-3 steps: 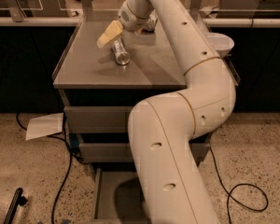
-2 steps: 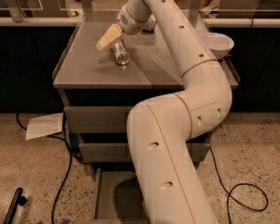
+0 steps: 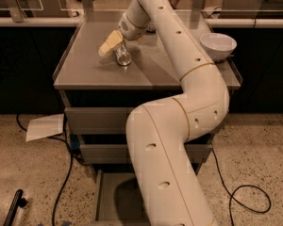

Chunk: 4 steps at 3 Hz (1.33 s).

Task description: Place redbull can into bottom drawer

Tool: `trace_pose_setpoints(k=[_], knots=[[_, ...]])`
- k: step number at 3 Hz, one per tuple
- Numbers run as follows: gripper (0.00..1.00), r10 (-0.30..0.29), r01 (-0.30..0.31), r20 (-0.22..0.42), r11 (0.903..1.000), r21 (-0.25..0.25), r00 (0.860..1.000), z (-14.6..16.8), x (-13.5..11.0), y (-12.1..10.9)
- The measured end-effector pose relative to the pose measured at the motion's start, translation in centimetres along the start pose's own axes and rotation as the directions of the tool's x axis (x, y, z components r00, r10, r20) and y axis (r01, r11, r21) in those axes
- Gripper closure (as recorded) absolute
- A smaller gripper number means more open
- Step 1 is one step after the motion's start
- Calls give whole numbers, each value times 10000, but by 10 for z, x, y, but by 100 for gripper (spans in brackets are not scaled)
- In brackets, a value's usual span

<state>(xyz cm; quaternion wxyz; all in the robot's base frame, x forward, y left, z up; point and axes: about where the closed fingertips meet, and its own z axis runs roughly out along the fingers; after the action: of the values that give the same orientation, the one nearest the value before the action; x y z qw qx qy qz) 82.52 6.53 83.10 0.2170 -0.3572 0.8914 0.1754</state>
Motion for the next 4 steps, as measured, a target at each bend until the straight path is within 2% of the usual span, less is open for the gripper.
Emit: trace_pose_setpoints(k=[1, 4], knots=[[19, -267, 274, -442, 9995, 169, 9987, 14, 7, -3], [89, -270, 278, -445, 9995, 169, 9986, 14, 8, -3]])
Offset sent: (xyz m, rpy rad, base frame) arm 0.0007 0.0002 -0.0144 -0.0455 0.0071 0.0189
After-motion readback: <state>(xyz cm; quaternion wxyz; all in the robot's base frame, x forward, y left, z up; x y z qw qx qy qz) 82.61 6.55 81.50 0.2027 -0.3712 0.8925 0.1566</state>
